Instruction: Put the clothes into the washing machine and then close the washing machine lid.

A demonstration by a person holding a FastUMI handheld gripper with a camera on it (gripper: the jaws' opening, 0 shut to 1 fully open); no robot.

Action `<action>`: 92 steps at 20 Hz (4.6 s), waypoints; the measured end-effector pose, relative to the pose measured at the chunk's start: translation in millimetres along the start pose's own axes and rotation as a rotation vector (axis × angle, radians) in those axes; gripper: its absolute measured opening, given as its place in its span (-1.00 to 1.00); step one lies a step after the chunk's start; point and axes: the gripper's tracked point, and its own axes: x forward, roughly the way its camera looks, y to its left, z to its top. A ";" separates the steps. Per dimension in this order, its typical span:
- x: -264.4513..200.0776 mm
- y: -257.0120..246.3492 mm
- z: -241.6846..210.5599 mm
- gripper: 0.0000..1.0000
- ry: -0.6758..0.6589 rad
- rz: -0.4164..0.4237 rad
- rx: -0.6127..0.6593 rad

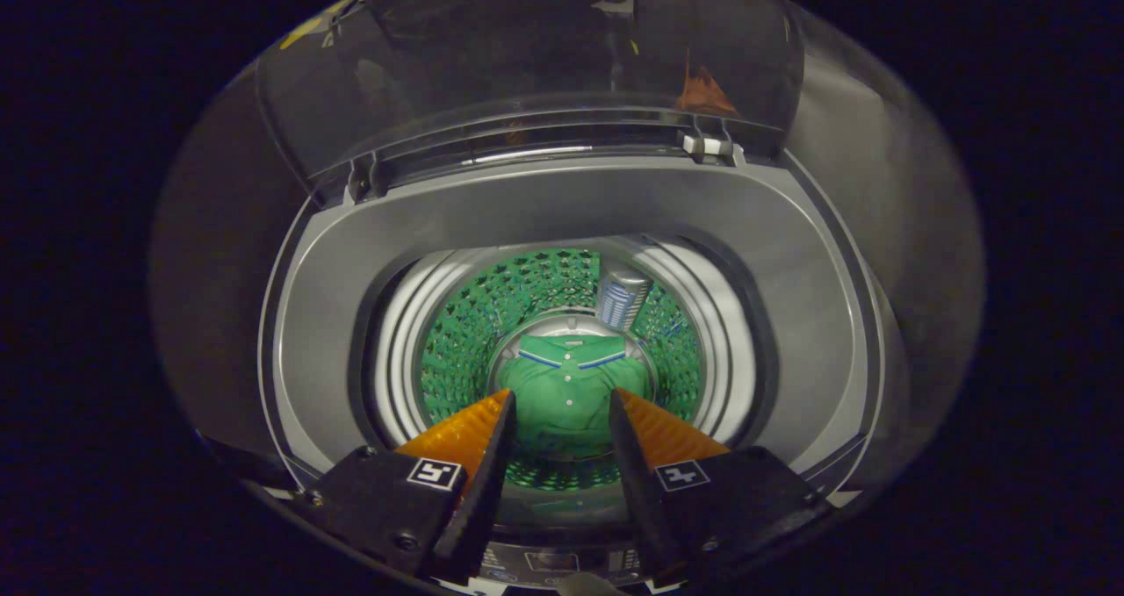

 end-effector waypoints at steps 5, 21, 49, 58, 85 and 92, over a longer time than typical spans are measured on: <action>-4.5 -1.8 7.7 0.33 -0.040 -0.008 -0.024; -118.6 15.3 129.1 0.33 -0.418 0.033 -0.097; -151.6 36.9 303.3 0.78 -0.673 0.030 -0.100; -153.8 36.9 302.1 0.79 -0.749 0.031 -0.093; -186.7 26.4 226.5 0.78 -0.951 0.019 -0.067; -189.1 23.7 202.0 0.78 -0.933 0.011 -0.076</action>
